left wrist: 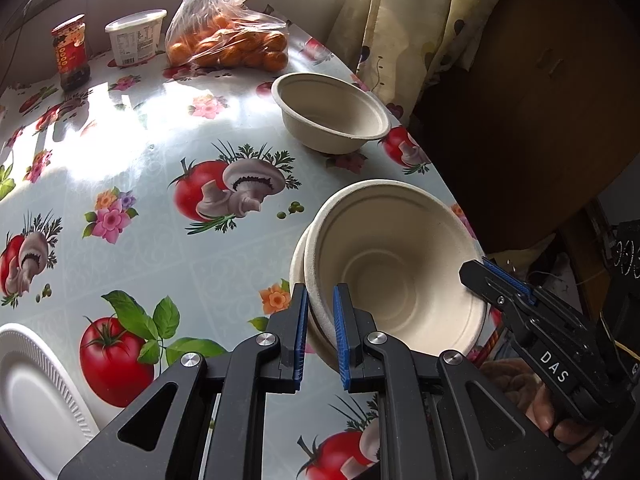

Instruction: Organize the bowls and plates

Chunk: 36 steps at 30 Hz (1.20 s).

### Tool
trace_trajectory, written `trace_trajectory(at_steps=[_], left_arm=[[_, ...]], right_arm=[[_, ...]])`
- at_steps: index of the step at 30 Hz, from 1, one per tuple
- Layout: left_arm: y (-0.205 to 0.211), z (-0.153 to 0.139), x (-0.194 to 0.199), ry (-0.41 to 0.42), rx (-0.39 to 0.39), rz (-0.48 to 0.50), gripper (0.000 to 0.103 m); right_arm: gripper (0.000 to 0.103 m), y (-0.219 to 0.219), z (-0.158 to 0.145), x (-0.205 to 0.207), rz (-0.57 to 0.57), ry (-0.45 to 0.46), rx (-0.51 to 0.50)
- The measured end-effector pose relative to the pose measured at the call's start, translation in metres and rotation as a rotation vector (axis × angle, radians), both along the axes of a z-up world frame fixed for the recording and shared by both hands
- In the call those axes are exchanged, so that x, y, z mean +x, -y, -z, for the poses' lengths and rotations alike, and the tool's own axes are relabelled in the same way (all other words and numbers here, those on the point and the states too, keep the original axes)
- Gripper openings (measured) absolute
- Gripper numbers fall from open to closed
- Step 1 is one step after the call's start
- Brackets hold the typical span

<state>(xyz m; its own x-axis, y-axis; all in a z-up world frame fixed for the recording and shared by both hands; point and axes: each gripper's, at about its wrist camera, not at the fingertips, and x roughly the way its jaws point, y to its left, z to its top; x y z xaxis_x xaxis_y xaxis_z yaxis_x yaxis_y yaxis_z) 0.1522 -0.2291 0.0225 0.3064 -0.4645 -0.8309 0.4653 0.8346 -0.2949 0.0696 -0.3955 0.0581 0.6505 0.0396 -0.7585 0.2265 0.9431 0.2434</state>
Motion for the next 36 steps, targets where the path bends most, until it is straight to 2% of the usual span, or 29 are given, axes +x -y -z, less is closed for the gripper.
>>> trace_trajectory(at_steps=[36], left_arm=[[-0.002, 0.003, 0.000, 0.000, -0.004, -0.006, 0.014]], right_arm=[[0.016, -0.004, 0.011, 0.002, -0.003, -0.017, -0.010]])
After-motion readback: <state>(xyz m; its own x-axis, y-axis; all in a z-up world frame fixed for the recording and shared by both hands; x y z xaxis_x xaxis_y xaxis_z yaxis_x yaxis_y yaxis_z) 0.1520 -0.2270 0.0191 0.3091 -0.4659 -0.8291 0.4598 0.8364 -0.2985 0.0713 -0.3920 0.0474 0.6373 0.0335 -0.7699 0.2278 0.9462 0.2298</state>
